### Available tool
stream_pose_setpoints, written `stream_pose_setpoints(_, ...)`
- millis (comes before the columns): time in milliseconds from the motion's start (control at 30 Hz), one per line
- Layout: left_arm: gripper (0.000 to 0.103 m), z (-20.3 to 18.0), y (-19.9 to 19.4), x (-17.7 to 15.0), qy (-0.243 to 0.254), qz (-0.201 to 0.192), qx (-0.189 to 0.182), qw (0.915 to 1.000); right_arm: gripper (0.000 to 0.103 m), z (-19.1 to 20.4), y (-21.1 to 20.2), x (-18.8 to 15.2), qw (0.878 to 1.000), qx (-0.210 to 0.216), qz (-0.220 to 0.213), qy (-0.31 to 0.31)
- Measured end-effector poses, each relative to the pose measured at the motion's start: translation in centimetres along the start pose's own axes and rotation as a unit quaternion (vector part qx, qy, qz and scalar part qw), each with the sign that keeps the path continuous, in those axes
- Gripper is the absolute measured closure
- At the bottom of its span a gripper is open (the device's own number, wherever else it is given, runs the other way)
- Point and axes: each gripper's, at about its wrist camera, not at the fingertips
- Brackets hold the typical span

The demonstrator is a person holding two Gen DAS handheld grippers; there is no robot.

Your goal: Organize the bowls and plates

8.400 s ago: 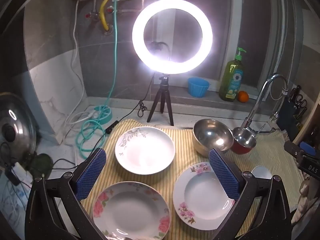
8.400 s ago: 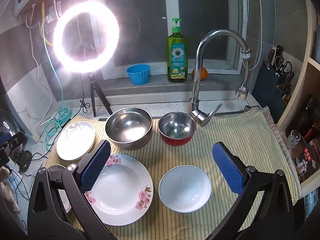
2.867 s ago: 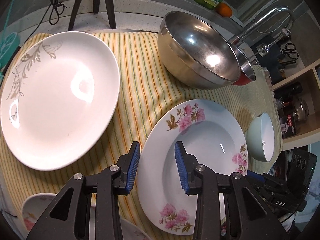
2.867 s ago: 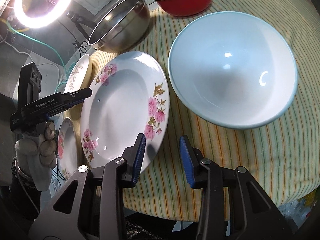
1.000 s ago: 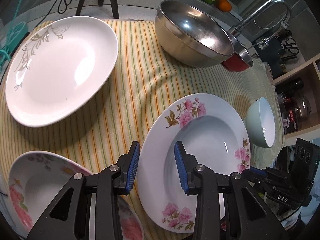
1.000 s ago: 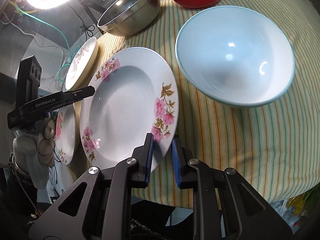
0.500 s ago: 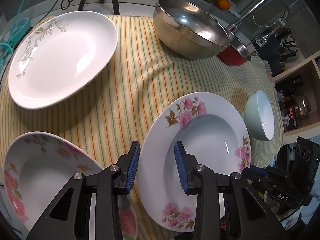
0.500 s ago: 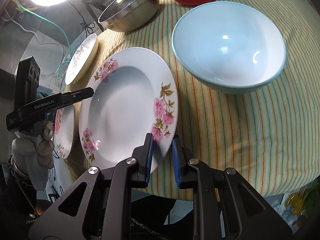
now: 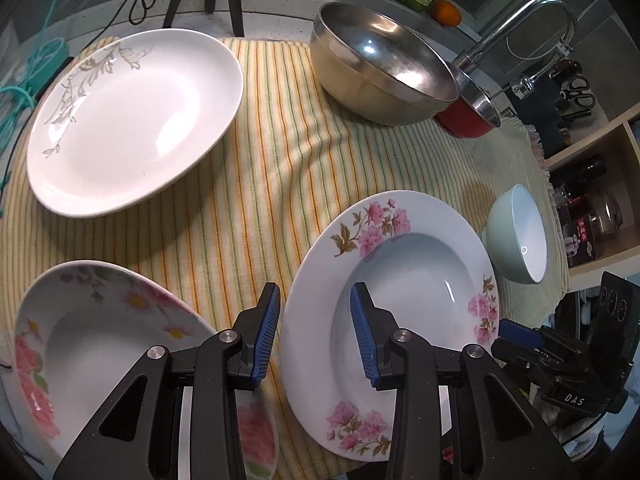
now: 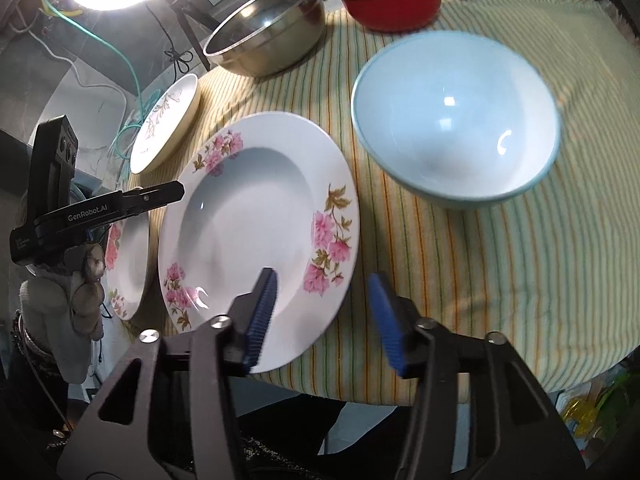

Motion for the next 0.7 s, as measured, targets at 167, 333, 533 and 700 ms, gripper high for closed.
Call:
stream_pose_setpoints(167, 0.044, 0.2, -1.1, 0.2, -0.008, -0.016, -0.009, 0.9998, 0.041, 0.5, -1.1, 0.4, 1.0, -0.002, -0.013, -0.016)
stream_pose_setpoints(333, 0.043, 0.1, -2.7, 0.1, -0.007, -0.037, -0.013, 0.9992, 0.029, 1.2, -2.1, 1.0, 0.999, 0.018, -0.029, -0.027)
stream_pose_setpoints(533, 0.041, 1.0, -5.1, -0.3, -0.024, -0.072, -0.012, 0.9971, 0.015, 3.4, -2.5, 2.3, 0.997, 0.019, -0.047, -0.06)
stream_pose_setpoints(700, 0.04, 2.8, -7.3, -1.3, -0.046, -0.1, 0.001, 0.9939, 0.012, 5.0, -2.0, 3.5, 0.995, 0.024, -0.046, -0.084)
Point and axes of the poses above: each gripper's, at about its wrist camera, not at the fingertips, and y roughly the way its jaws point, z to its left, x to its top, and after that the axes turned 10 degrees about -y, right-handed
